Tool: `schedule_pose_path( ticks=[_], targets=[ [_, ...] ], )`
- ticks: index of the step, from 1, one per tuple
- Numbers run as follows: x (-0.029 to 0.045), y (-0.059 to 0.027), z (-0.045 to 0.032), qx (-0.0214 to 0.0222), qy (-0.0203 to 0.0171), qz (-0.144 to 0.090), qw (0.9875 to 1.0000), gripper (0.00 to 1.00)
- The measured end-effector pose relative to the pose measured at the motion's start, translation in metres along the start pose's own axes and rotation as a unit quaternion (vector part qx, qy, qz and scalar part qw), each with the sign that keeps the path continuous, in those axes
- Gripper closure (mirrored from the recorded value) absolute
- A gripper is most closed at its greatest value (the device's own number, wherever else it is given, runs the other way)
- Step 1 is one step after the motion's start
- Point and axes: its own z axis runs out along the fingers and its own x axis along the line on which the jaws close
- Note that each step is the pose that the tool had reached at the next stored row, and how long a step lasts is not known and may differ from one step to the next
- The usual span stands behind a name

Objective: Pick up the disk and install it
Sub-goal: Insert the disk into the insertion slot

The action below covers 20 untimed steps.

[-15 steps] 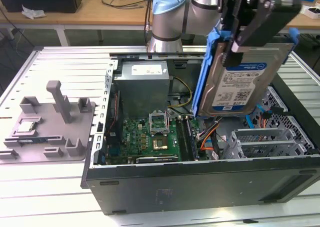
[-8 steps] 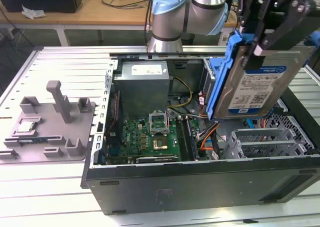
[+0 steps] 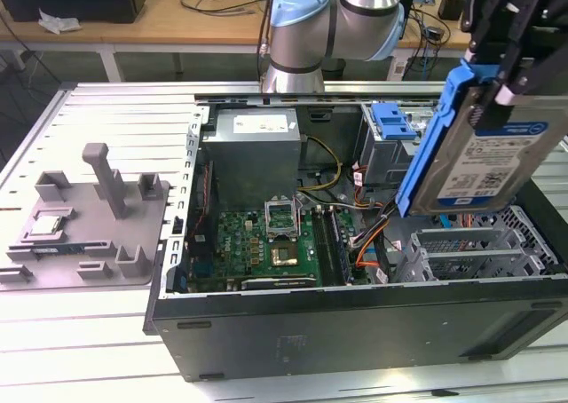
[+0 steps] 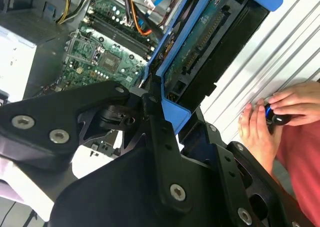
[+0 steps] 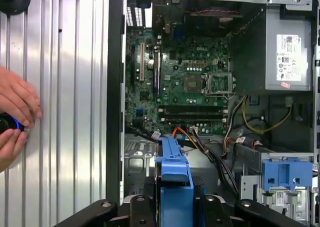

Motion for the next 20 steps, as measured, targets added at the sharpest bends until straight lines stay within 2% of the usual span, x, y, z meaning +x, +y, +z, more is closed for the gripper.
schedule_pose_path(
  ticks=[9, 13, 16, 18, 20],
  targets=[
    [0.01, -0.0291, -0.0004, 0.0, 0.0, 0.0, 1.0, 0.63],
    [0.0103, -0.03, -0.0005, 0.0, 0.0, 0.0, 1.0, 0.63],
    [0.0098, -0.0301, 0.0011, 0.0041, -0.0001, 0.005, 1.0, 0.63],
    [0.0092, -0.0301, 0.0025, 0.0071, -0.0002, 0.018, 0.9998, 0.63],
    [0.009, -0.0301, 0.0026, 0.0073, -0.0003, 0.023, 0.9997, 0.63]
  ],
)
